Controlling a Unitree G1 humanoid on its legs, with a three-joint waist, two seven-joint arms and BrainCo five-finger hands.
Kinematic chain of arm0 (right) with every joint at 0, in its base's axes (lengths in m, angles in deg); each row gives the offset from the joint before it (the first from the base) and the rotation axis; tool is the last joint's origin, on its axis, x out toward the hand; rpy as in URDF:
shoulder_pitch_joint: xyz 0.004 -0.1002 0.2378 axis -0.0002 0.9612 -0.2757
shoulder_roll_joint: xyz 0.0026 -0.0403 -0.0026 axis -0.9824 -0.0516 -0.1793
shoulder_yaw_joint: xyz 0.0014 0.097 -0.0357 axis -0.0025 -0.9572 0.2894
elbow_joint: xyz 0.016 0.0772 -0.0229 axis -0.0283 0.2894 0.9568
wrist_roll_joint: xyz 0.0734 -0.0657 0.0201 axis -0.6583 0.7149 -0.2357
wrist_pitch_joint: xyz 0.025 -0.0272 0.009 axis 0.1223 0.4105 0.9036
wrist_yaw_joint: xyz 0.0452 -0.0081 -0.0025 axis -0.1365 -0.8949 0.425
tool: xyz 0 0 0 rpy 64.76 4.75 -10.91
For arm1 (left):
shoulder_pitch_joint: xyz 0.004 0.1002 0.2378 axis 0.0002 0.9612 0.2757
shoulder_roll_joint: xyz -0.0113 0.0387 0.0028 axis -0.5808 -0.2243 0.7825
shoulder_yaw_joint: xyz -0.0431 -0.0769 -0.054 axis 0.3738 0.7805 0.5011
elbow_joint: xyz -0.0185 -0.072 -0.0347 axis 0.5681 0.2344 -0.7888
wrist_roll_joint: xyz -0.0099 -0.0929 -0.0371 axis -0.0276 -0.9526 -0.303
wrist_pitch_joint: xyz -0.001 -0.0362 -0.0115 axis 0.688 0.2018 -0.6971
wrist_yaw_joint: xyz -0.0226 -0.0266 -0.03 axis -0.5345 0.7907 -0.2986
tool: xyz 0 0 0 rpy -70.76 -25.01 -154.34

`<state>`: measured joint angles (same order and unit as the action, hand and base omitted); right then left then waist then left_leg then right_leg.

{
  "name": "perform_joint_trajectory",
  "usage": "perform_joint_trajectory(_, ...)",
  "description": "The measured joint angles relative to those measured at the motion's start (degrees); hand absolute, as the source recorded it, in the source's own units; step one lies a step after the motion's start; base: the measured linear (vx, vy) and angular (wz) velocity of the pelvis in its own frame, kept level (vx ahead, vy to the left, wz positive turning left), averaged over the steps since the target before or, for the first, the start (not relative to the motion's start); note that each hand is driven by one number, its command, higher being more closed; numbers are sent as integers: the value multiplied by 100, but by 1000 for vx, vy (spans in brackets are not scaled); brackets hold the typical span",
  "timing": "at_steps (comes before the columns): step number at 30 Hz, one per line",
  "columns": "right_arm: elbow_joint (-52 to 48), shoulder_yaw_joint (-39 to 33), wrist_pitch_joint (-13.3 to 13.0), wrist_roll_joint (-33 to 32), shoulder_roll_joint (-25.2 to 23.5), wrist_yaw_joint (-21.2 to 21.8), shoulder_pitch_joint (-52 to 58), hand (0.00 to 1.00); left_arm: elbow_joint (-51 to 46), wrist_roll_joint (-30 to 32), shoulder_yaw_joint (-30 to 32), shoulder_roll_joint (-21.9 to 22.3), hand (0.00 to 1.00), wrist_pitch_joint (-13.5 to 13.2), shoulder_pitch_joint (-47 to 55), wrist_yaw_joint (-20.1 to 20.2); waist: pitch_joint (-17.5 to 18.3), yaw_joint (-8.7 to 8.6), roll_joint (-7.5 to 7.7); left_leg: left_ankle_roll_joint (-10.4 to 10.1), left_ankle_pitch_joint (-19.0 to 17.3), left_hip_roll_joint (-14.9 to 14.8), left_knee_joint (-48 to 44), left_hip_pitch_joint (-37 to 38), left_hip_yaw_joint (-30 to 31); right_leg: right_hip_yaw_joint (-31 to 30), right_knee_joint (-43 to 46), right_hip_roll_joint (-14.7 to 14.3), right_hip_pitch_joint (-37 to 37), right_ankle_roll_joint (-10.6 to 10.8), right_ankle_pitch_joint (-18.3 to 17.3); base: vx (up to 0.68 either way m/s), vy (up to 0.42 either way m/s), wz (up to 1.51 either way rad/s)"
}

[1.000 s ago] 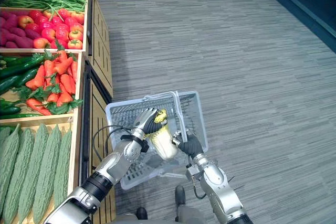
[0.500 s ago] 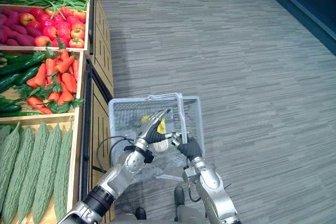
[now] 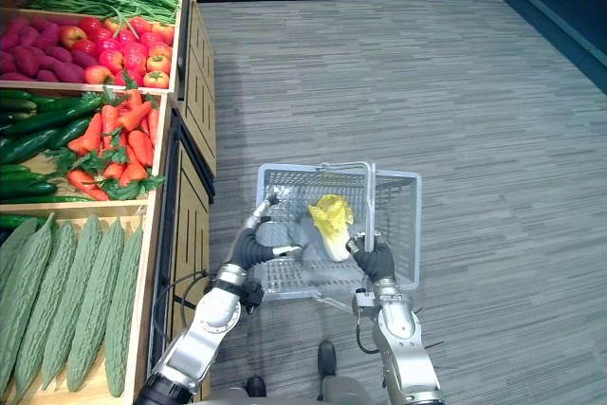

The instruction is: Pick vegetable in the basket

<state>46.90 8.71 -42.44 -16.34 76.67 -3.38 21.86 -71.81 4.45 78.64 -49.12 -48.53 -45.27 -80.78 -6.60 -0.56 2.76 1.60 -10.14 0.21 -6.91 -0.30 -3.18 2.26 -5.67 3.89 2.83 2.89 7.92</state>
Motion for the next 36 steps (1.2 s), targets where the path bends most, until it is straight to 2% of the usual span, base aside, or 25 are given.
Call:
perform_joint_trajectory(4,360,-258,0,136,-3,-7,185,100,-143,-830,497,56,0,-13,544,-32,52,90,-76,26,25,45,99,80,65,94,0,24,-70,46,-71,23,27,13)
perform_joint_trajectory(6,647,-379,1,156,-23,-32,222,100,-164,-1150,680,101,0,-122,730,-32,73,154,-100,26,24,46,98,103,68,103,1,27,-86,48,-72,39,28,2)
perform_joint_trajectory(11,1033,-424,1,214,-90,-107,222,100,-34,-1263,1115,131,0,-140,990,-126,72,243,-98,61,-124,9,-53,67,-16,75,1,31,-91,59,-79,12,23,-7)
perform_joint_trajectory(13,1060,-451,1,222,-73,-122,209,100,263,-1263,1190,141,0,-134,997,-126,68,322,-92,55,-456,-22,-417,-35,-78,80,118,26,-99,133,-359,-12,12,-17)
perform_joint_trajectory(15,1074,-484,0,281,-72,-139,158,100,369,-1261,1237,212,0,-117,1139,-118,60,311,-135,50,-705,-103,-731,-103,-99,84,778,-10,142,178,-786,32,29,-7)
perform_joint_trajectory(17,1079,-584,0,358,-64,-223,151,100,488,-1229,1227,221,0,-111,1248,-113,36,315,-135,125,-1028,-159,-1069,-75,-68,272,2251,37,671,183,-1284,105,66,2)
perform_joint_trajectory(18,1079,-588,0,383,-64,-230,133,100,535,-1188,1226,213,0,-107,1248,-114,25,311,-151,135,-1069,-184,-1137,-55,-60,341,2693,64,843,175,-1348,134,68,1)
perform_joint_trajectory(19,1087,-577,0,421,-80,-228,40,100,585,-1067,1228,188,0,-93,1250,-117,-52,299,-179,227,-1130,-203,-1176,102,-21,535,3651,179,1217,183,-1386,212,52,19)
perform_joint_trajectory(20,1101,-572,0,462,-85,-228,12,100,610,-1007,1200,143,0,-74,1233,-121,-119,261,-189,282,-1175,-197,-1180,280,33,724,4365,325,1473,99,-1532,246,35,21)
perform_joint_trajectory(21,1112,-576,0,485,-76,-229,10,100,617,-966,1190,112,0,-75,1223,-125,-137,240,-219,292,-1218,-197,-1169,353,58,788,4465,355,1545,53,-1635,305,10,26)
perform_joint_trajectory(22,1112,-580,0,496,-71,-229,-29,100,616,-902,1216,55,0,-81,1181,-142,-111,250,-190,288,-1279,-195,-1133,454,111,881,4346,404,1684,16,-1755,329,-12,18)
perform_joint_trajectory(23,1110,-594,-3,500,-65,-229,-126,100,624,-867,1216,-1,0,-80,1115,-155,-107,245,-188,246,-1318,-207,-1070,518,231,847,3983,322,1884,10,-1756,541,-80,35)
perform_joint_trajectory(24,1110,-676,-3,500,-30,-231,-316,100,646,-860,1205,23,0,-78,962,-155,-177,212,-305,192,-1334,-329,-883,653,424,713,3359,124,2142,16,-1656,600,-134,63)
perform_joint_trajectory(25,1104,-727,-3,501,67,-248,-460,100,660,-845,1200,91,0,-80,789,-163,-252,112,-426,4,-1280,-511,-788,830,551,487,2431,-118,2234,102,-1179,671,-190,64)
perform_joint_trajectory(26,1092,-727,-4,507,88,-254,-456,100,659,-815,1201,99,0,-84,727,-187,-249,115,-420,-79,-1235,-512,-789,899,580,346,1943,-174,2207,184,-852,523,-169,68)
perform_joint_trajectory(27,1038,-678,-5,543,139,-259,-424,100,645,-784,1208,94,0,-104,668,-267,-246,91,-400,-278,-1288,-501,-804,1150,692,151,1328,-186,2135,128,-323,588,-228,55)
perform_joint_trajectory(28,1027,-662,2,551,265,-264,-428,100,734,-741,1222,173,0,-112,615,-278,-272,60,-608,-440,-1394,-645,-968,1317,875,99,1684,-307,2121,-78,224,596,-239,43)
perform_joint_trajectory(29,1035,-642,10,564,337,-268,-491,100,745,-723,1242,295,0,-98,546,-285,-262,123,-837,-597,-1276,-862,-1316,1196,951,238,2052,-463,2176,-225,-1,584,-247,22)
perform_joint_trajectory(30,1027,-622,11,577,341,-271,-497,100,725,-688,1218,350,0,-113,505,-292,-265,152,-856,-705,-1076,-867,-1574,1117,991,283,2224,-508,2171,-257,-198,563,-260,7)
perform_joint_trajectory(31,1007,-497,13,593,334,-268,-492,100,686,-682,1208,458,0,-124,488,-326,-270,153,-844,-710,-492,-889,-2333,859,1091,388,2340,-583,1973,-377,-464,684,-330,24)
perform_joint_trajectory(32,899,-374,12,594,327,-285,-384,100,684,-652,1202,546,0,-123,500,-355,-281,155,-808,-688,492,-949,-3377,420,1038,443,2150,-618,1556,-466,-653,692,-324,31)
perform_joint_trajectory(33,852,-297,9,594,302,-300,-324,100,672,-647,1202,571,0,-129,519,-368,-301,169,-783,-734,585,-1049,-3893,188,935,471,1965,-644,1276,-495,-713,573,-251,38)
perform_joint_trajectory(34,732,-251,9,593,244,-331,-238,100,616,-646,1188,555,0,-129,560,-369,-324,185,-760,-581,359,-1343,-4824,-330,533,563,1558,-745,750,-551,-744,420,-192,35)
perform_joint_trajectory(35,549,-220,9,591,160,-361,-135,100,543,-648,1188,557,0,-126,569,-372,-361,300,-709,-423,122,-1555,-5352,-800,116,601,1287,-796,319,-649,-815,397,-187,28)
perform_joint_trajectory(36,492,-229,8,589,160,-381,-106,100,496,-648,1189,559,0,-127,574,-380,-385,362,-670,-411,-9,-1607,-5463,-1010,-49,603,1171,-811,121,-682,-847,548,-227,23)
